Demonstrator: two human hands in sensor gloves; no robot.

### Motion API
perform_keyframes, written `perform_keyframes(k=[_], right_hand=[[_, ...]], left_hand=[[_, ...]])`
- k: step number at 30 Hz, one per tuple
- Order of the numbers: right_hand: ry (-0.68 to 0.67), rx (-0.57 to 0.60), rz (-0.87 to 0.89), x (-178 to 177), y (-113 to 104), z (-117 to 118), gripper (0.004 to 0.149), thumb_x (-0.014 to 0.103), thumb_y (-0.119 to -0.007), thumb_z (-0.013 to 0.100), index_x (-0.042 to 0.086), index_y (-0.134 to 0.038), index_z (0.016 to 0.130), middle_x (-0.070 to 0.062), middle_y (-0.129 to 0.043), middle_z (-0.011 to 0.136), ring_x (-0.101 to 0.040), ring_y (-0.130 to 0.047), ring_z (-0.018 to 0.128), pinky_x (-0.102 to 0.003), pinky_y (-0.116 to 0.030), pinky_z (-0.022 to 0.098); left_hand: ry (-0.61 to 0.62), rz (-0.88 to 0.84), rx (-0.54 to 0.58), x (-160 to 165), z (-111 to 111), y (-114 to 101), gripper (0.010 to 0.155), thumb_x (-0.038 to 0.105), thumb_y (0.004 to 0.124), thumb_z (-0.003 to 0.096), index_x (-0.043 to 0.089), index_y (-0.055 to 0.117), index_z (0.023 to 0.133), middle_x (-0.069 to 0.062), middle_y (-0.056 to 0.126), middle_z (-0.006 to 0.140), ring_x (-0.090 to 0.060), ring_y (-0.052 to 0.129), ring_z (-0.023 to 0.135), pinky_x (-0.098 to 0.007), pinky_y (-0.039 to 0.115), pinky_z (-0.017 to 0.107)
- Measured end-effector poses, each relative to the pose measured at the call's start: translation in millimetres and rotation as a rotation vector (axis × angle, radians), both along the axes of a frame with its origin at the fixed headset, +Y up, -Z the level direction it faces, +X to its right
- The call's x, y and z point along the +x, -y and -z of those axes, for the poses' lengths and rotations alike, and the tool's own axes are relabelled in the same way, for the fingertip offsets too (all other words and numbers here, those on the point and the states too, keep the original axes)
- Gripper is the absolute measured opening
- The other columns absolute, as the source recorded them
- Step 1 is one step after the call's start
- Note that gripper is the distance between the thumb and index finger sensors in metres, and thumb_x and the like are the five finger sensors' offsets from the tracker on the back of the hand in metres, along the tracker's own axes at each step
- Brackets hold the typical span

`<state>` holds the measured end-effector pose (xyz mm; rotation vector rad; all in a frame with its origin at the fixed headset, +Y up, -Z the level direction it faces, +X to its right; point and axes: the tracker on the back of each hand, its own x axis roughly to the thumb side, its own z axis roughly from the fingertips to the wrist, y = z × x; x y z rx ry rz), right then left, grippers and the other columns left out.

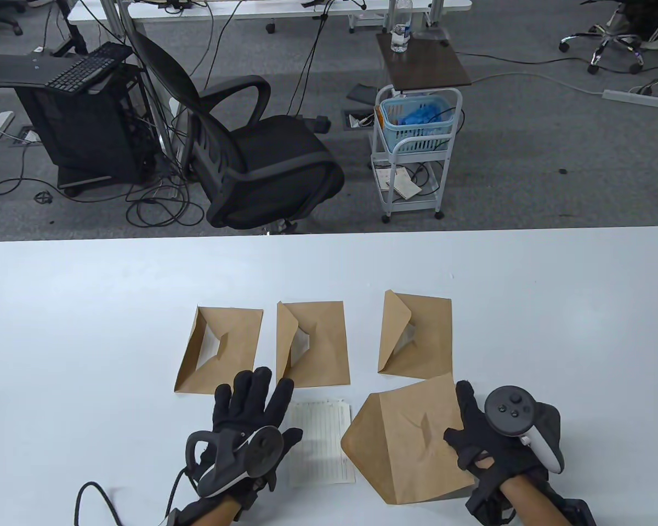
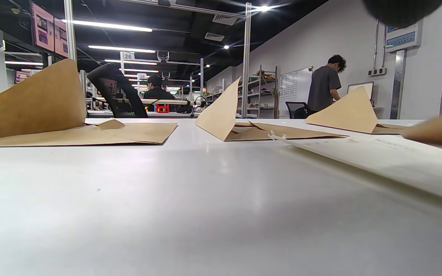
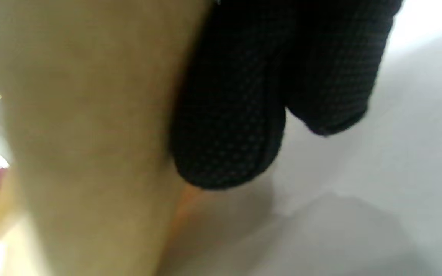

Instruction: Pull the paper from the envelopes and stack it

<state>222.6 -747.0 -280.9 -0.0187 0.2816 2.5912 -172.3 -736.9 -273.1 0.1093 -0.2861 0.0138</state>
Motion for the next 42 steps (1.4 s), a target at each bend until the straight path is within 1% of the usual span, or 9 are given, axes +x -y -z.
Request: perform_keyframes(k=[2,4,9,12,18,29,32,39,42], right_hand=[[-0.005,0.016,-0.064,-4,1,1,0.073,0.021,-0.089,0.047,0.022,-0.048,0.107,-0.02,-0.097,0.071,-0.006,-0.114,0.025,-0.032,-0.097,0.032],[-0.008,0.004,-0.11,-8,5,2,0.056,0.021,-0.09,0.046,0.011,-0.075,0.098,-0.023,-0.097,0.071,-0.007,-0.115,0.026,-0.033,-0.098,0.032],[-0.037,0.021,-0.293,-13,10,7,0.053,0.028,-0.092,0.046,0.014,-0.08,0.095,-0.016,-0.099,0.067,-0.01,-0.109,0.021,-0.038,-0.093,0.032],[-0.071,0.012,-0.462,-18,11,8,0.053,0.038,-0.091,0.047,0.024,-0.079,0.097,-0.013,-0.093,0.074,-0.018,-0.106,0.038,-0.046,-0.086,0.045],[-0.08,0.022,-0.563,-27,10,6,0.055,0.042,-0.09,0.048,0.026,-0.077,0.098,-0.023,-0.074,0.095,-0.034,-0.095,0.067,-0.058,-0.071,0.06],[-0.101,-0.008,-0.463,-18,9,13,0.053,0.043,-0.088,0.049,0.024,-0.078,0.097,-0.022,-0.077,0.094,-0.035,-0.095,0.067,-0.059,-0.07,0.06],[-0.103,-0.073,-0.394,-9,5,20,0.054,0.045,-0.085,0.05,0.022,-0.078,0.098,-0.021,-0.077,0.095,-0.035,-0.095,0.068,-0.058,-0.071,0.06],[0.073,-0.043,-0.282,7,-13,47,0.061,0.046,-0.086,0.049,0.016,-0.075,0.101,-0.023,-0.08,0.094,-0.038,-0.097,0.068,-0.059,-0.072,0.058],[0.165,-0.047,-0.255,8,-25,69,0.062,0.047,-0.086,0.049,0.015,-0.074,0.101,-0.023,-0.08,0.094,-0.038,-0.097,0.068,-0.059,-0.072,0.058]], left_hand=[[-0.001,-0.001,0.0,0,0,0,0.08,0.062,0.068,0.0499,0.039,0.027,0.114,-0.01,0.017,0.121,-0.044,0.021,0.115,-0.065,0.016,0.078],[0.0,-0.002,0.0,0,0,0,0.08,0.062,0.068,0.0499,0.039,0.027,0.114,-0.01,0.017,0.121,-0.044,0.021,0.115,-0.065,0.016,0.078],[0.004,0.001,-0.003,2,0,1,0.079,0.062,0.068,0.0498,0.039,0.028,0.114,-0.01,0.017,0.121,-0.044,0.022,0.115,-0.065,0.017,0.079],[0.004,0.001,-0.004,2,-1,1,0.079,0.062,0.068,0.0499,0.039,0.028,0.114,-0.01,0.017,0.121,-0.044,0.022,0.115,-0.065,0.017,0.079],[0.007,0.0,-0.003,4,-1,2,0.079,0.062,0.068,0.0498,0.039,0.029,0.114,-0.01,0.017,0.121,-0.044,0.022,0.115,-0.065,0.017,0.079],[0.01,0.0,-0.003,6,-2,3,0.079,0.062,0.068,0.0498,0.039,0.029,0.114,-0.01,0.018,0.121,-0.044,0.022,0.115,-0.065,0.017,0.079],[0.011,0.0,-0.006,6,-3,3,0.079,0.062,0.068,0.0498,0.039,0.029,0.114,-0.01,0.018,0.121,-0.044,0.022,0.115,-0.065,0.017,0.079],[0.02,0.001,0.001,9,-4,2,0.079,0.062,0.068,0.0499,0.039,0.029,0.114,-0.01,0.018,0.121,-0.044,0.022,0.115,-0.065,0.017,0.079],[0.018,-0.003,-0.001,8,-3,2,0.079,0.062,0.068,0.0499,0.039,0.029,0.114,-0.01,0.018,0.121,-0.044,0.022,0.115,-0.065,0.017,0.079]])
